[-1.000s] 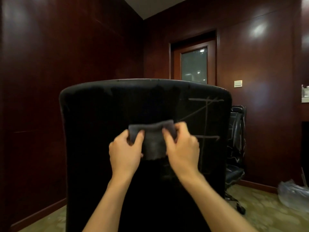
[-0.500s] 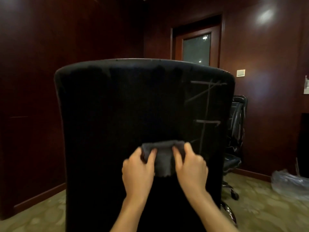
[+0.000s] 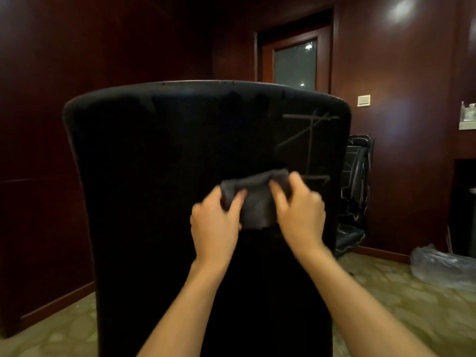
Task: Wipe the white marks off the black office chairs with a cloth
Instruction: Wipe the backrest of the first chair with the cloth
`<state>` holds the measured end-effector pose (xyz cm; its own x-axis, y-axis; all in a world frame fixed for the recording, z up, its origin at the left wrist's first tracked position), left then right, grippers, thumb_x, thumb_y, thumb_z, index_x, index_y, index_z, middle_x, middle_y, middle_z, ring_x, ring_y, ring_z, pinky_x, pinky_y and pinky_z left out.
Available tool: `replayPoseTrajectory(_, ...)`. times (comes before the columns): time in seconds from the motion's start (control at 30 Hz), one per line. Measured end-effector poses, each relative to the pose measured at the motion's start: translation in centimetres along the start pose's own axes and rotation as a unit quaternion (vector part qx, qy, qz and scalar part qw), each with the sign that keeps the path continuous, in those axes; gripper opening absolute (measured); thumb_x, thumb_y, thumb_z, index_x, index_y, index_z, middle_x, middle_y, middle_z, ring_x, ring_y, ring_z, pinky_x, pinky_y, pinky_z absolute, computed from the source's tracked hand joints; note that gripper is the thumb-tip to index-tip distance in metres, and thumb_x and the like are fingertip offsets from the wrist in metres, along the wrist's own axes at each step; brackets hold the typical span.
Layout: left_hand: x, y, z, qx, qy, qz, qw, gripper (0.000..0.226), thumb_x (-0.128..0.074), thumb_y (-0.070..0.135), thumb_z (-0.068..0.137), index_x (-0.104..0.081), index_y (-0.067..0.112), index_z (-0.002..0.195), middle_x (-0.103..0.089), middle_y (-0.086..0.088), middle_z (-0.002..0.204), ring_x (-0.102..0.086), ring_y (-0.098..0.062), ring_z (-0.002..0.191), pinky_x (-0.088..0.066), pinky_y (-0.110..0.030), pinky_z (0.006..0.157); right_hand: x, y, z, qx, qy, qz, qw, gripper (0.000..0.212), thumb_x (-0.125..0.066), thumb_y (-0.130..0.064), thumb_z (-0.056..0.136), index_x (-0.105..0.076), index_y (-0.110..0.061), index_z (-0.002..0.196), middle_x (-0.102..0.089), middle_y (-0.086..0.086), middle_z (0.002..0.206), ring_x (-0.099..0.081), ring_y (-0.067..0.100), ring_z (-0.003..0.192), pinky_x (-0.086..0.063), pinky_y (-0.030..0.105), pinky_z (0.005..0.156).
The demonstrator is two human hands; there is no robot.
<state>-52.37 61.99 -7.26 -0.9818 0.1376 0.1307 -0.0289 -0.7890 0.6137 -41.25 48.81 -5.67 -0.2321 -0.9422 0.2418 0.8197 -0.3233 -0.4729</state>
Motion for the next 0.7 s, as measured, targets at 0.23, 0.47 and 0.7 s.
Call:
replayPoseTrajectory(0.23, -1.5, -5.7, -8.4, 0.076, -0.070, 0.034, 0.994, 0.035, -0.058, 0.063, 0.083, -0.057, 0.028, 0.077, -0.063, 0.006, 0.056, -0.066, -0.013, 0.052, -0.057, -0.041, 0.057, -2.9, 6.2, -9.6, -0.047, -0.107, 0.025, 0.993, 0.020, -0.053, -0.042, 0.095, -0.054, -0.022, 0.091, -0.066, 0.004, 0.068, -0.067, 0.031, 0.066, -0.052, 0.043, 0.057)
replayPoseTrajectory(0.47, -1.1, 4.0, 1.1, -0.014, 0.027, -0.040, 0.999, 0.041, -0.064, 0.052, 0.088, -0.050, 0.021, 0.064, -0.059, 0.005, 0.052, -0.067, -0.023, 0.058, -0.054, -0.037, 0.068, 1.1, 2.3, 1.8, 0.029, 0.052, 0.135, 0.989, 0.028, -0.049, -0.052, 0.094, -0.051, -0.025, 0.087, -0.062, 0.001, 0.064, -0.065, 0.028, 0.058, -0.053, 0.049, 0.053)
replayPoseTrajectory(0.7, -2.7, -3.3, -8.9, 0.011, -0.045, 0.168, 0.985, 0.033, -0.057, 0.054, 0.091, -0.068, 0.023, 0.098, -0.070, -0.009, 0.073, -0.070, -0.036, 0.074, -0.054, -0.041, 0.062, -2.8, 8.0, -8.0, 0.025, -0.042, 0.084, 0.995, 0.010, -0.061, -0.024, 0.096, -0.052, -0.023, 0.091, -0.065, 0.000, 0.067, -0.067, 0.024, 0.061, -0.049, 0.035, 0.050)
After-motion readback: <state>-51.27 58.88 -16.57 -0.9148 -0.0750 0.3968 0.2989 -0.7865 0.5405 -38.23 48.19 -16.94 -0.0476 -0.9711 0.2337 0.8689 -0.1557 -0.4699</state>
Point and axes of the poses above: each hand's wrist, its own z-axis towards the middle knuckle, its own x-axis out of the back of the hand, y = z × x, the point moved 4 cm from there along z, towards the middle knuckle
